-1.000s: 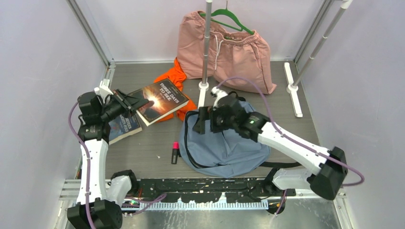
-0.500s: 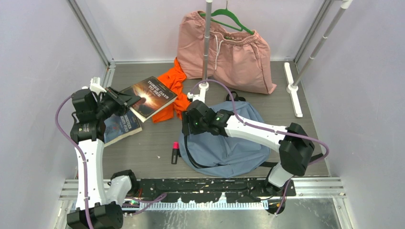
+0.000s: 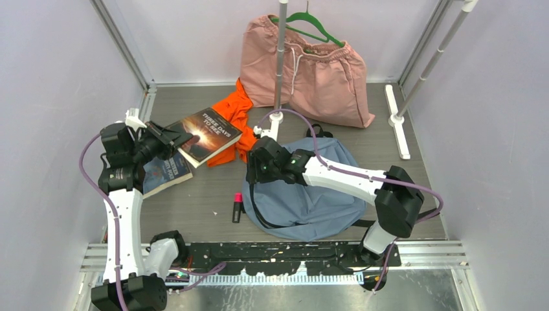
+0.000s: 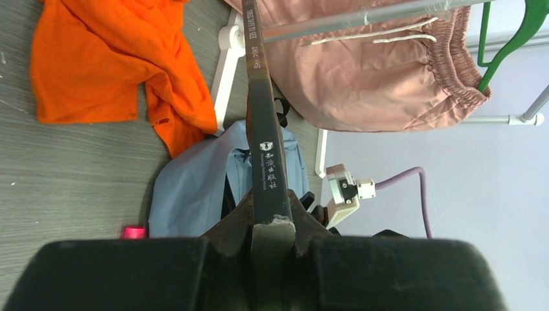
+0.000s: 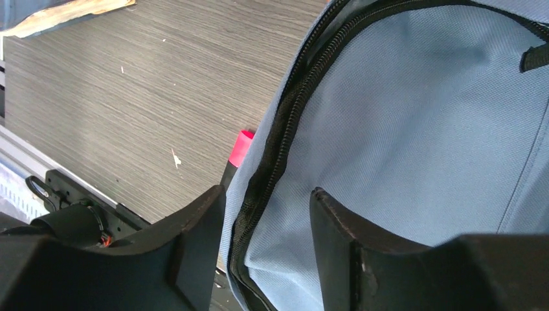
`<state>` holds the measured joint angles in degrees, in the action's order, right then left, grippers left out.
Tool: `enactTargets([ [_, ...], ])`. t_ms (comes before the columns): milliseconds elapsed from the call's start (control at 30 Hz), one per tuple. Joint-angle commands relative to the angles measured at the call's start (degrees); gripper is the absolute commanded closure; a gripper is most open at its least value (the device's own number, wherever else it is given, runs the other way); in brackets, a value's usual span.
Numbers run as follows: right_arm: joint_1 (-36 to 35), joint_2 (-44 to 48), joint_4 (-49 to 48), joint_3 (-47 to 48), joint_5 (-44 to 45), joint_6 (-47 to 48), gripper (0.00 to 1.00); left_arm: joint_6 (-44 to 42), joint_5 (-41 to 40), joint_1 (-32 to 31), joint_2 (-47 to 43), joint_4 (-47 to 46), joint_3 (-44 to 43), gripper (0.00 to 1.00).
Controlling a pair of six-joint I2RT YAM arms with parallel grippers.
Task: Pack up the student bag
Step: Place the book in the student bag.
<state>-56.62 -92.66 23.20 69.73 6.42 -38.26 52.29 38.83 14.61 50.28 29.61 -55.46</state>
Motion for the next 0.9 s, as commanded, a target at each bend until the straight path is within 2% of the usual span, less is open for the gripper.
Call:
enactTargets([
  [0, 0.06, -1.48, -2.08, 1.79, -0.09, -1.38, 0.43, 1.03, 3.09, 0.33, -1.3, -6.13, -0.63, 1.0],
  [67, 0.1, -2.05, -1.38, 2.02, 0.48, -1.64, 0.45, 1.06, 3.4, 0.42, -1.41, -6.16, -0.53, 1.0],
  [167, 0.18, -1.89, -0.86, 1.35, 0.81, -1.93, 0.54, 1.12, 4.08, 0.4, -1.33, -6.63, -0.28, 1.0],
  [367, 0.64, 1.12, 0.69, 0.85, 2.35, -1.99, 0.82, 1.8, 4.91, 0.33, -1.33, -8.25, 0.64, 1.0],
  [467, 1.24, 4.4, 2.78, 1.61, 3.04, -1.27, 0.86, 2.69, 7.32, 0.34, -0.97, -10.77, 1.57, 1.0],
  [600, 2.03, 7.62, 3.61, 1.55, 2.91, -0.33, 0.97, 3.7, 9.24, 0.25, -0.32, -12.09, 2.43, 1.0],
  [767, 3.0, 9.05, 5.29, 1.69, 2.06, 1.47, 0.99, 3.25, 10.64, 0.17, -0.32, -12.45, 2.45, 1.0],
  [867, 4.06, 12.94, 5.8, 1.89, 0.73, 3.77, 0.99, 2.26, 13.48, -0.76, 0.26, -12.33, 2.17, 1.0],
])
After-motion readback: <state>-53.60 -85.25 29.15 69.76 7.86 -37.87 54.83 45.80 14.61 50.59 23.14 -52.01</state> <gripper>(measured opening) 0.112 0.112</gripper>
